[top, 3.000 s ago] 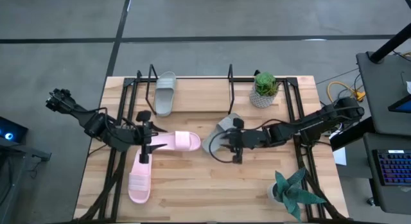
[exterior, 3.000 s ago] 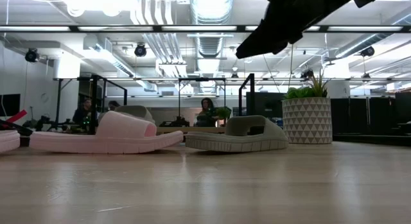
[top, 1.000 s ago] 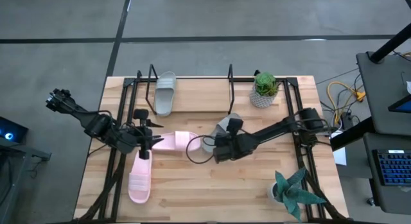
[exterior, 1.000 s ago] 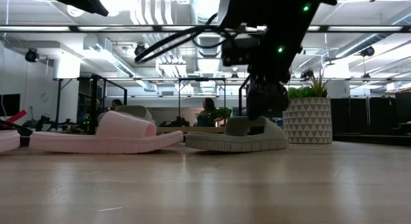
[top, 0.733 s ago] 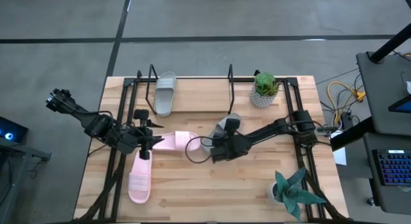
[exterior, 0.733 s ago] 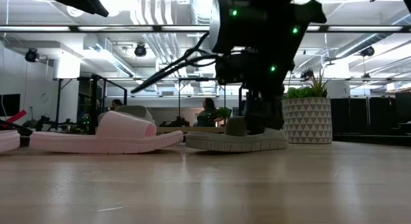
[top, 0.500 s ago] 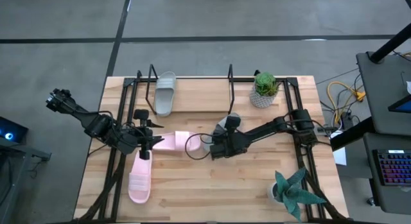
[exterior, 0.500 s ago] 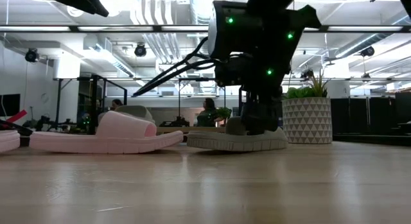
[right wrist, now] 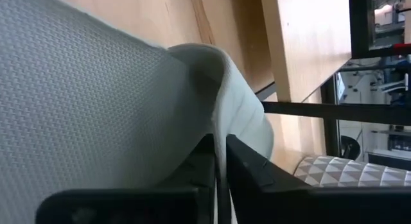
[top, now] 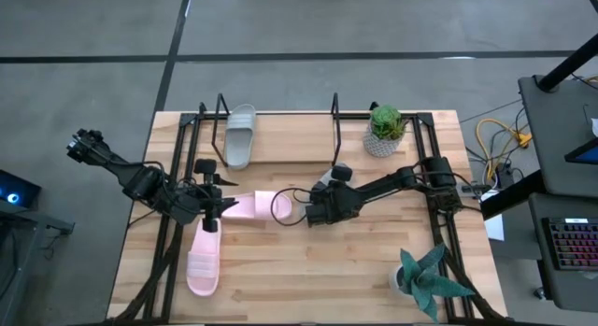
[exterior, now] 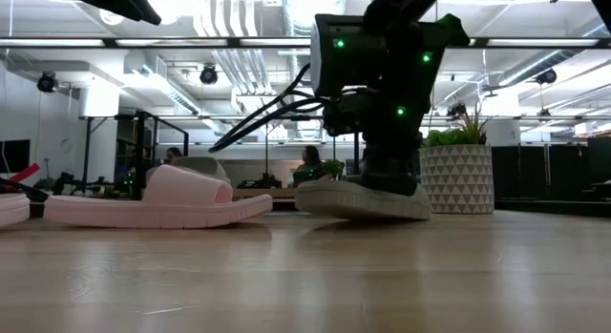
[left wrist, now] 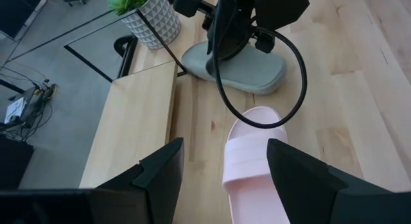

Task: Pick and place slides into the shelf
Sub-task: Put the gray slipper on the shelf

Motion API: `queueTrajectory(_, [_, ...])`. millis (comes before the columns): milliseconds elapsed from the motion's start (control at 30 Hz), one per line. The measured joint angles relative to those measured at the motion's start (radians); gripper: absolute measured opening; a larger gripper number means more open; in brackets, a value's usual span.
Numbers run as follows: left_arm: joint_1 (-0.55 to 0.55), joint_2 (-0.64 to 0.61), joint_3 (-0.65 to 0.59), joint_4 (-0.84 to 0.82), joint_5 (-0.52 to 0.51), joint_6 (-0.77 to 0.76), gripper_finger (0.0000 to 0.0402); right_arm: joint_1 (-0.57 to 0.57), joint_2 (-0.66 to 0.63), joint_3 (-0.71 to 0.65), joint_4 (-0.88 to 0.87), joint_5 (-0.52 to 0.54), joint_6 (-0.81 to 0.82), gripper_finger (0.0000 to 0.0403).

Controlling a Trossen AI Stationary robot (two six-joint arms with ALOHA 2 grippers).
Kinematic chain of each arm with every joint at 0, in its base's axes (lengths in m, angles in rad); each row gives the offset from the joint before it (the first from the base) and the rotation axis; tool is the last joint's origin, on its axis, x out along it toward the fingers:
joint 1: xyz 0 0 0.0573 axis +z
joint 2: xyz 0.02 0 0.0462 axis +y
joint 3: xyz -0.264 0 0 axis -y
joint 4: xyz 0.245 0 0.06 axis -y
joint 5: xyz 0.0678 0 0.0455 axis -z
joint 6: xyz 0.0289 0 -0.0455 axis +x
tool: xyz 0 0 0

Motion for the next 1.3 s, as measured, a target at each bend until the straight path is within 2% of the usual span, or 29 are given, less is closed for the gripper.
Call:
queueTrajectory(133, [0.001,0.009,-0.001,0.004,-0.005,0.003,0.0208,0.001,-0.010,0.000,-0.015,-0.008,-0.002,0.0012])
queueTrajectory(267, [0.001,0.027,-0.001,0.008,-0.055,0.012,0.0208,0.013,-0.047,-0.001,-0.019,-0.021,-0.005,0.0010])
queueTrajectory(533, [0.001,0.058,0.000,0.092,-0.057,0.011,0.0208,0.079,-0.185,-0.001,-0.001,-0.064,-0.040,0.0010])
queueTrajectory(667, [0.001,0.095,-0.001,0.141,-0.052,0.066,0.0208,0.125,-0.255,-0.001,0.036,-0.074,-0.061,0.0009])
queueTrajectory(1000, [0.000,0.234,-0.001,0.365,-0.077,0.357,0.0208,0.208,-0.370,-0.001,0.166,-0.120,-0.228,0.0009])
queueTrajectory(1300, [0.000,0.387,-0.001,0.716,-0.079,0.658,0.0208,0.207,-0.375,-0.001,0.264,-0.091,-0.320,0.0009])
